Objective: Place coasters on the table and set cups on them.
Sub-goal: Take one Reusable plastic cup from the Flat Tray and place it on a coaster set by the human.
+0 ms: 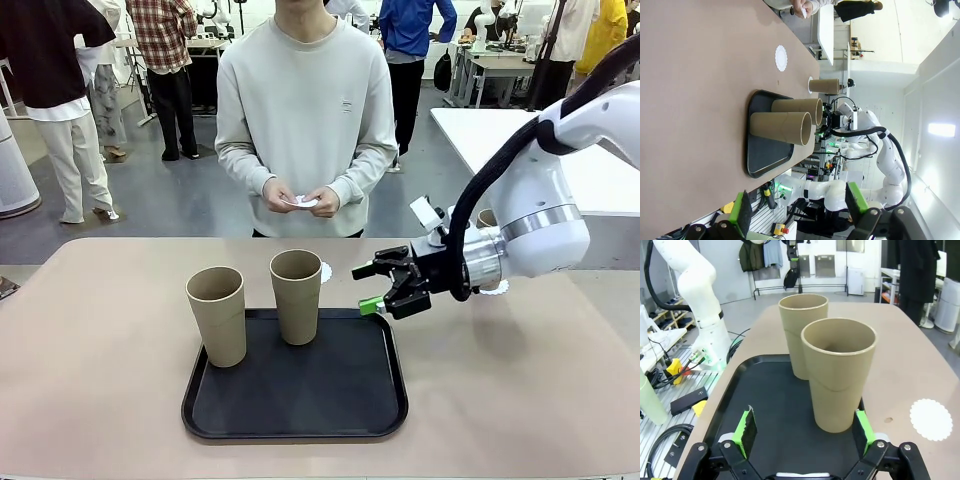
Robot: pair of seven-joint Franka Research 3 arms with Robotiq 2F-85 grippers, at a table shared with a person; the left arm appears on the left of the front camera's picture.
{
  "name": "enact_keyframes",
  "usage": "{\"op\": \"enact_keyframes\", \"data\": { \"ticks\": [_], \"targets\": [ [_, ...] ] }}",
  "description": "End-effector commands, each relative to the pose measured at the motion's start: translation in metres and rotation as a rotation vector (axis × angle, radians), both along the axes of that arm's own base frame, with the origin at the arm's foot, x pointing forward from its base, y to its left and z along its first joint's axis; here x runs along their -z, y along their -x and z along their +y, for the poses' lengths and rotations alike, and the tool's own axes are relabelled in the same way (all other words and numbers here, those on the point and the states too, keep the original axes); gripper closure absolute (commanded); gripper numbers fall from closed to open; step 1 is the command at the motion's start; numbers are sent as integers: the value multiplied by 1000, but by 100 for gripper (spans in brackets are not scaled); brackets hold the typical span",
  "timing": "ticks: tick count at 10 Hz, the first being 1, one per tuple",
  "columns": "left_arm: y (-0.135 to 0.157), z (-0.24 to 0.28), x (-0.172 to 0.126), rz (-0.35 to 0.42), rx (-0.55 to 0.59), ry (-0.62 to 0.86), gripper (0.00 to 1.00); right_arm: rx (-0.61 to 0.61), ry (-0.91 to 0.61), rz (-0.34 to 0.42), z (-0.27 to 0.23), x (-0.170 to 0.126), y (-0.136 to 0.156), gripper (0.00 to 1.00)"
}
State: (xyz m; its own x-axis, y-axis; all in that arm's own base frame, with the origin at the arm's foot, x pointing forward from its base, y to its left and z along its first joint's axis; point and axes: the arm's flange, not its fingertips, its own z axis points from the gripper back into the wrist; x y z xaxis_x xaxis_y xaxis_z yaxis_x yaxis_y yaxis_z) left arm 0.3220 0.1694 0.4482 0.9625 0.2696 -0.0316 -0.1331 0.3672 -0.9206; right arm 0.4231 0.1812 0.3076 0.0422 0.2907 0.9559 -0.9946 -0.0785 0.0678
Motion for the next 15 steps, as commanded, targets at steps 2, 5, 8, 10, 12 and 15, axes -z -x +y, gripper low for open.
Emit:
{"op": "enact_keyframes", "data": {
  "ticks": [2, 5, 8, 10, 12, 15],
  "targets": [
    [0, 1, -2, -14, -2, 19, 0, 74, -24, -15, 11, 22, -6, 0],
    [0, 1, -2, -14, -2, 19, 0, 154, -14, -25, 11, 26, -5, 0],
    [0, 1, -2, -14, -2, 19, 0, 84, -13, 14, 3, 21, -6, 0],
    [0, 1, -2, -14, -2, 19, 0, 84, -13, 14, 3, 21, -6, 0],
    [0, 1, -2, -14, -2, 19, 0, 145, -27, 26, 6, 26, -16, 0],
    [0, 1, -2, -14, -2, 19, 0, 188, -117, 36, 19, 40, -38, 0]
  ]
}}
